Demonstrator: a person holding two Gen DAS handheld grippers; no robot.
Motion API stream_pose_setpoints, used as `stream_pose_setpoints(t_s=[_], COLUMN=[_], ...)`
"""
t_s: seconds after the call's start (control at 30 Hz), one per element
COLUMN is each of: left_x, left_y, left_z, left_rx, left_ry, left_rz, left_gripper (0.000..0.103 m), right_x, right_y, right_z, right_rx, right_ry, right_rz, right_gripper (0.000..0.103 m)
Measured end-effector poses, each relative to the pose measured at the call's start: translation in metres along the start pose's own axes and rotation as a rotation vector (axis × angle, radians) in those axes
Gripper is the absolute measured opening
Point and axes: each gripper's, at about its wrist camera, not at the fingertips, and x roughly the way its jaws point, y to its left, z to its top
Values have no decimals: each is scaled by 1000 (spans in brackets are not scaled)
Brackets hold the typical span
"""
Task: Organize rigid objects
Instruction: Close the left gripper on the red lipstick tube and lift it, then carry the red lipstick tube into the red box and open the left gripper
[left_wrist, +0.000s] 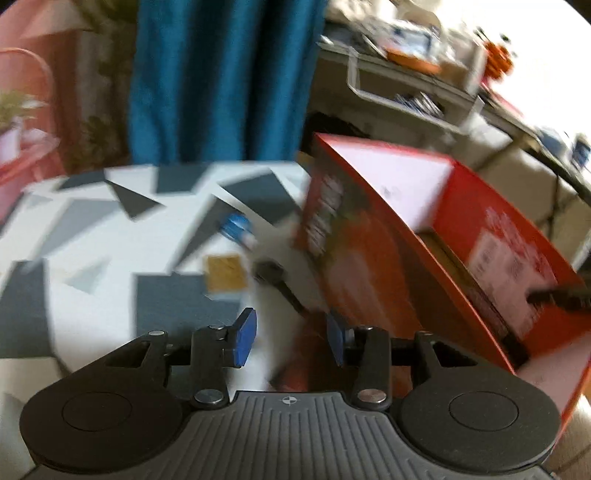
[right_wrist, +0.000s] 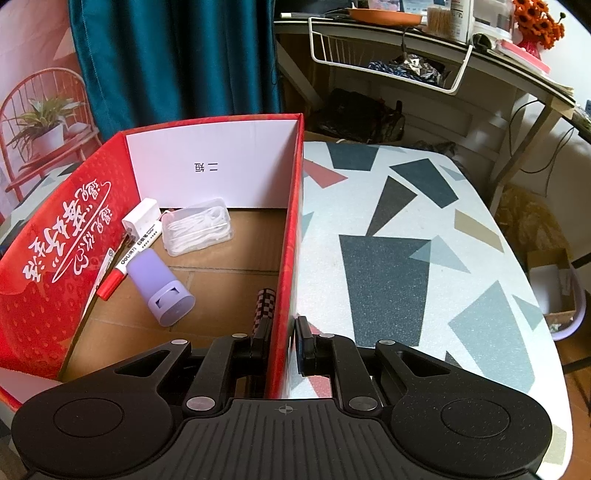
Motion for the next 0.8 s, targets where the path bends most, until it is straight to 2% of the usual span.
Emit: stream_pose_setpoints(t_s=[0.2,0.27,0.33,0.47,0.63,0.8], left_x=[34,42,51,50,37,11], left_y=[-6,-11,-13,-13,-7,5], left_z=[-15,-17,-19,-25,-21,9], left_rx=[65,106,129,154,95,9], left_ry=[66,76,84,64,42,-47], left_rz=[18,52,82,97,90,81], left_gripper=[44,41,30,24,24,24], right_x=[0,-1,-1,-1,-1,-1], right_y=[0,0,0,0,0,0], right_z=[0,0,0,-1,-1,0], right_rx=[-2,-3,-1,0,-1,1], right_ry=[3,2,2,3,1,2], right_rz=[2,1,2,5,2,3], right_gripper=[13,13,13,12,12,12])
